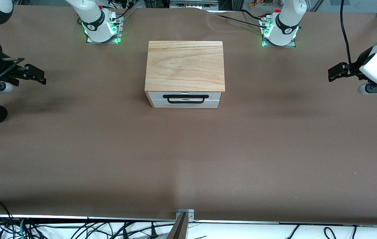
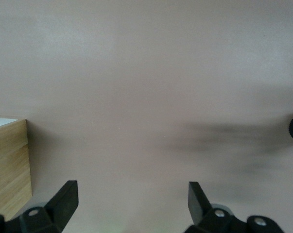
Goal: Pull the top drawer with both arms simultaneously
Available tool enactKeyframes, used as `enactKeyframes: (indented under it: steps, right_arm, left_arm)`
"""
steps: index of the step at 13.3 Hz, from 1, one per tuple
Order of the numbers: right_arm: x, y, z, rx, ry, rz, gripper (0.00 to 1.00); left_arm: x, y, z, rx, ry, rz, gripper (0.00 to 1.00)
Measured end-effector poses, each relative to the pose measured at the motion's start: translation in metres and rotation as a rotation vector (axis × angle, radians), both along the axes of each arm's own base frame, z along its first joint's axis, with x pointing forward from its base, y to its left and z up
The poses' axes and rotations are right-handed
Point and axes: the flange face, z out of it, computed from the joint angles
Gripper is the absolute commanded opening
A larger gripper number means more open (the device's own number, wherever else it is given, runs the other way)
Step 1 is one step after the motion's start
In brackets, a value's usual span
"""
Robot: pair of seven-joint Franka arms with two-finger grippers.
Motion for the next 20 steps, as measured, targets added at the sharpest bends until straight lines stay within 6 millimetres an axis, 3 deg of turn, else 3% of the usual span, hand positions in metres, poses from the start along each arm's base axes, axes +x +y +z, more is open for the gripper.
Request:
enactKeyframes:
  steps: [7,12,20]
  right_arm:
    - [0.003,-0.001,-0.001,0.0,-0.008,-0.004,1.0]
    - [0.006,0.0,-0.001,-0.001,-0.01,-0.004,1.0]
    - [0.007,0.0,-0.002,-0.001,-0.008,-0.004,1.0]
  left_arm:
    - [0.0,-0.001,0.0,0.004,0.0,0.014,1.0]
    - [0.006,-0.009,0.012,0.009,-0.033,0.017,1.0]
    - [0.006,-0.021,-0.01,0.004,0.005,-0.001,1.0]
